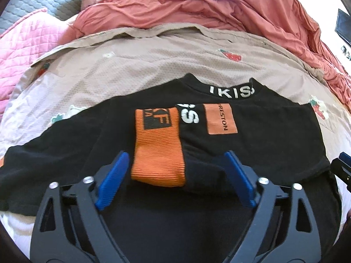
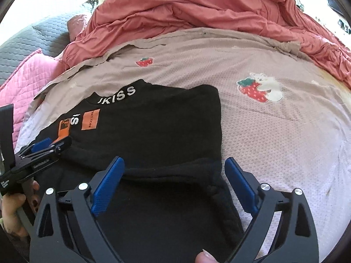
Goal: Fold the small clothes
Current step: 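Move the left tool to the other sleeve's orange cuff, then close the left tool on the orange cuff and lift the sleeve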
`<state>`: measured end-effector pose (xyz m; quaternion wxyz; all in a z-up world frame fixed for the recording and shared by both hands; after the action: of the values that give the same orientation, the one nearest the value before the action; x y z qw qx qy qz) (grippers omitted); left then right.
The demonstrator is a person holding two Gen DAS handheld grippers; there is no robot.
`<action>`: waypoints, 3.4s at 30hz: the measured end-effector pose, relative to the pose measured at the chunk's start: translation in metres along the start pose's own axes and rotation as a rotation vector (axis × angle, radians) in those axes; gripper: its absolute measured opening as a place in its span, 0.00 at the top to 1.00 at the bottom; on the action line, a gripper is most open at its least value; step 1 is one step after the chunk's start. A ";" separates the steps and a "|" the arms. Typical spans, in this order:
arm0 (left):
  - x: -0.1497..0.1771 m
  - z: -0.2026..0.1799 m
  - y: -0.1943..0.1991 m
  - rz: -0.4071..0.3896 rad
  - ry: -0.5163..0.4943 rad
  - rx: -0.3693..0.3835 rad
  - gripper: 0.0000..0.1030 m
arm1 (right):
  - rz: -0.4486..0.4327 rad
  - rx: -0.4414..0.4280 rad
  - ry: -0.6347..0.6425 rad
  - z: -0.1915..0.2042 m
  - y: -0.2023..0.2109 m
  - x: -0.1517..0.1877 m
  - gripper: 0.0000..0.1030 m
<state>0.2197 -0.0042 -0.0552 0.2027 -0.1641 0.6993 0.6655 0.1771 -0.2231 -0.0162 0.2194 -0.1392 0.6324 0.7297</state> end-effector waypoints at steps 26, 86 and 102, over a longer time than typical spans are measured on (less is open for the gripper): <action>0.026 0.059 0.093 -0.118 0.124 -0.073 0.09 | -0.077 -0.073 0.065 0.058 0.056 0.002 0.10; 0.143 0.353 0.101 -0.161 0.888 -0.022 0.59 | 0.065 -0.332 0.506 0.299 0.019 0.070 0.10; 0.074 0.259 0.164 -0.385 0.594 0.092 0.97 | 0.024 -0.285 0.217 0.182 0.032 0.042 0.10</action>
<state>0.0907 0.2669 0.0414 0.1192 -0.4701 0.7131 0.5062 0.1385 -0.0410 0.0206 0.1190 -0.2392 0.5442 0.7952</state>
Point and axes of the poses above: each gripper's, at about its wrist camera, not at the fingertips, and y roughly against the way its jaws point, z to its left, x to its underside, the point moved 3 cm from there along -y, roughly the way its jaws point, and after that the axes turned 8 degrees about z, right-handed, at the moved point
